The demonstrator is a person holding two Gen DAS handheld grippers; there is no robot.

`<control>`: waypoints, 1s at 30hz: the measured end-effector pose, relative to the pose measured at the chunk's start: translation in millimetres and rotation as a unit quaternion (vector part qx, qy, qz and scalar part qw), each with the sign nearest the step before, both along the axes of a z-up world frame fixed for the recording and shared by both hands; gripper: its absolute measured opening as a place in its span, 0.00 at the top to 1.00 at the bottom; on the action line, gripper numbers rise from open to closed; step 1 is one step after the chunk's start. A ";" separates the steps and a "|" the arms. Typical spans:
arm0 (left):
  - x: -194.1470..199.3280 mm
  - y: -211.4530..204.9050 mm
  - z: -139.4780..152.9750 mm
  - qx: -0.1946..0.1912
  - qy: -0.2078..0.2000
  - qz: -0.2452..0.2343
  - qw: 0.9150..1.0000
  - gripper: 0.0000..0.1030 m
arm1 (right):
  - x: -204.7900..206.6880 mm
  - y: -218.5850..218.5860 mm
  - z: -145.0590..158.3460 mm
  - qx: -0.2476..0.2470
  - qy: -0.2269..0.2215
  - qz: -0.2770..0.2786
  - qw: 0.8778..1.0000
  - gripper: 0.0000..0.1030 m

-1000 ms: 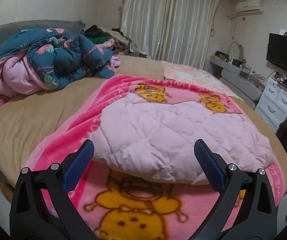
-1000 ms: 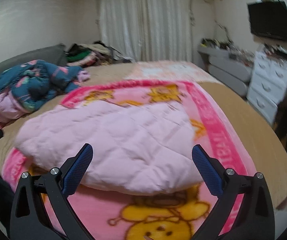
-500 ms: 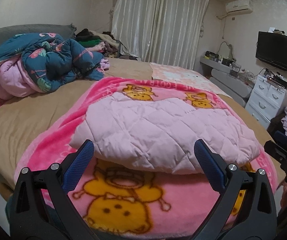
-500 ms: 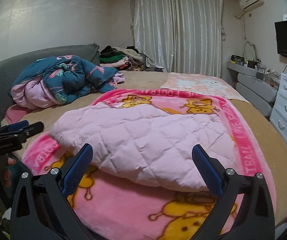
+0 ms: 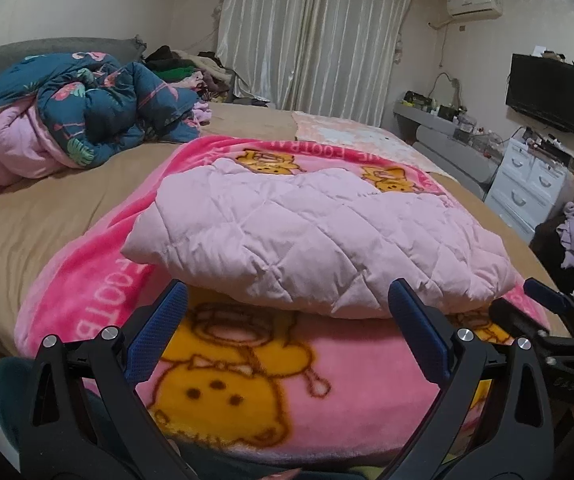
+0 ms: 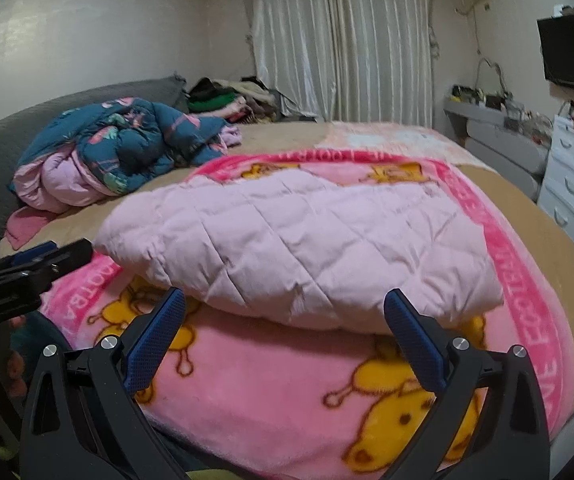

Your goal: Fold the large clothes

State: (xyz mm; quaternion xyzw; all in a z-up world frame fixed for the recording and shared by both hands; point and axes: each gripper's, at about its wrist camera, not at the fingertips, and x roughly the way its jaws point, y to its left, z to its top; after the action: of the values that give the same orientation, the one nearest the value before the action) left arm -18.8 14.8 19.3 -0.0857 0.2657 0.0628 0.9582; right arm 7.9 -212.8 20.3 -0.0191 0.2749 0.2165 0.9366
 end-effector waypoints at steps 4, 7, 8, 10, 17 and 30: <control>-1.1 -1.3 -0.3 0.006 0.000 0.002 1.000 0.09 | 3.1 3.0 -7.9 0.002 0.011 -0.001 1.000 0.04; -1.5 -0.5 -1.0 0.008 0.002 0.004 1.000 0.09 | 2.7 5.0 -8.4 0.005 0.010 0.002 1.000 0.04; -1.9 -0.5 -1.8 0.008 0.003 0.004 1.000 0.09 | 2.3 6.2 -8.6 0.004 0.010 0.005 1.000 0.04; -2.5 -0.1 -3.6 0.006 0.006 0.005 1.000 0.09 | 1.8 8.1 -8.9 0.002 0.010 0.009 1.000 0.04; -2.3 0.3 -4.9 0.007 0.013 0.007 1.000 0.09 | -0.1 10.2 -8.6 0.000 0.010 0.012 1.000 0.04; -2.3 2.8 -5.8 0.010 0.019 0.015 1.000 0.09 | -1.2 10.3 -10.1 -0.002 0.013 0.013 1.000 0.04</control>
State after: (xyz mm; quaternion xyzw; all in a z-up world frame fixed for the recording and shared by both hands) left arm -21.1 17.6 13.5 -0.0788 0.2819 0.0810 0.9528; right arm 6.7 -202.5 10.2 -0.0220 0.2871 0.2278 0.9301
